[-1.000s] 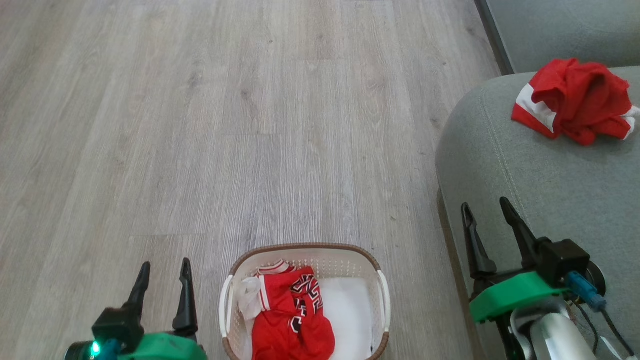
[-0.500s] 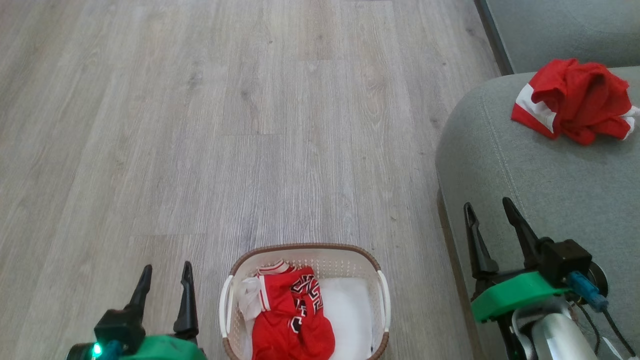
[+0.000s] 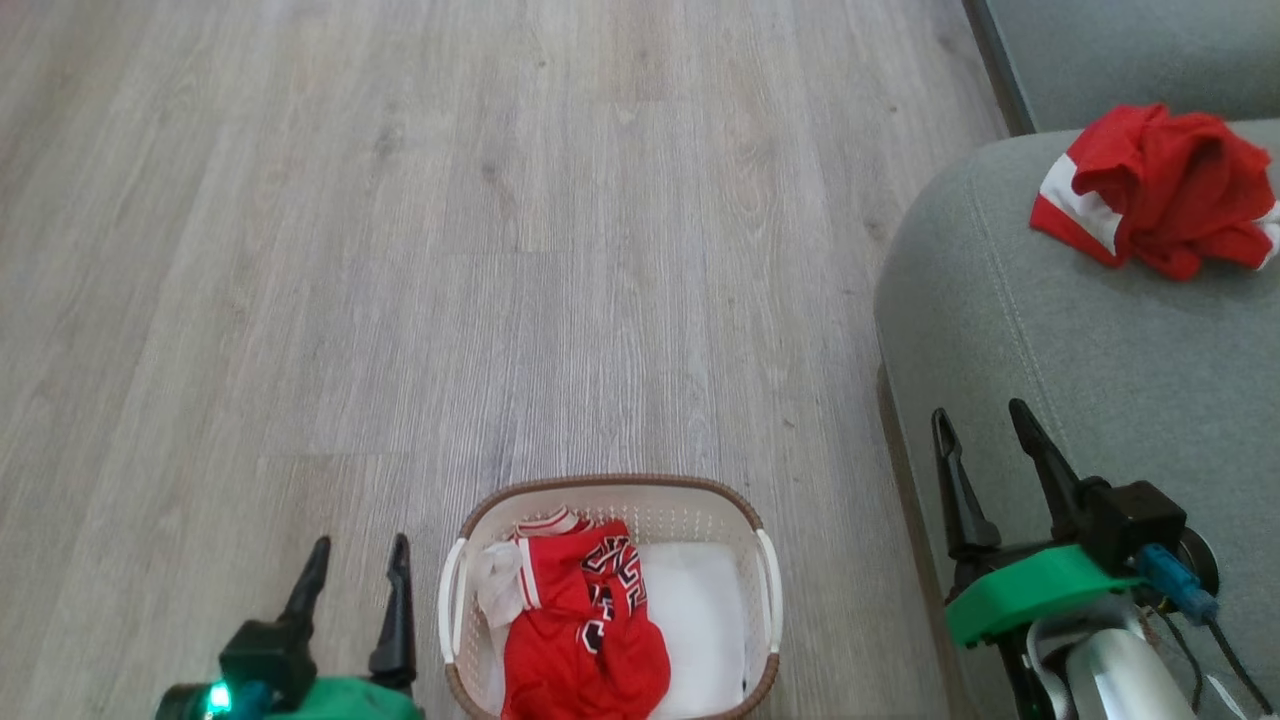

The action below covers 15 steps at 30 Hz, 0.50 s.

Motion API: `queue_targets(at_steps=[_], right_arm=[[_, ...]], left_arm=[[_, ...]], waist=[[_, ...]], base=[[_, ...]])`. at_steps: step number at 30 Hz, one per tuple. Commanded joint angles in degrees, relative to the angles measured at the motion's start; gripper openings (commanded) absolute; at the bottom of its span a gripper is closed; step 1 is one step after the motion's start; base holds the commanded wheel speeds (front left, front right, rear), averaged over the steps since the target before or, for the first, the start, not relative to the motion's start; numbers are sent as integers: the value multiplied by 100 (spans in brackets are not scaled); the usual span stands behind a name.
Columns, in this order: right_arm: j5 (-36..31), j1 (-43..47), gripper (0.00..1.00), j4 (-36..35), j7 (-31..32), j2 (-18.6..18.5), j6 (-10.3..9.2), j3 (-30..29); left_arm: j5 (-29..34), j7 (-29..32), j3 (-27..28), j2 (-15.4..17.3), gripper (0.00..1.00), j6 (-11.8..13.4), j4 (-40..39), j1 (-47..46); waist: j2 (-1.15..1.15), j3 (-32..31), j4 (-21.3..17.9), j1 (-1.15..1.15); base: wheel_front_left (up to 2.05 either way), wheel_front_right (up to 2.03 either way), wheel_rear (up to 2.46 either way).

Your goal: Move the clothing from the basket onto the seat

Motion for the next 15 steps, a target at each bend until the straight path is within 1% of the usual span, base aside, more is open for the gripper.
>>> queue_targets(at_steps=[1,4,7,10,15], right_arm=[[2,-127,100,-163,-37,4,-1,97],[-23,-198,100,-169,-37,4,-1,42],[-86,-345,100,-189,-37,4,-1,-31],[-139,-528,100,-219,-37,4,-1,-78],[-226,-902,100,-319,-37,4,-1,-191]], left_arm=[[66,-71,118,-4,100,-42,-131,-313],[156,-71,-5,-8,100,-111,-14,-492],[277,-71,-209,-14,100,-212,264,-832],[422,-71,-488,-27,100,-326,761,-1320],[647,-61,-939,-55,100,-426,1746,-2234]], waist=[[0,64,-2,0],[0,318,-10,0],[0,689,-13,0],[0,1108,-49,0],[0,1889,-229,0]], base=[[0,0,0],[0,0,0],[0,0,0],[0,0,0],[0,0,0]])
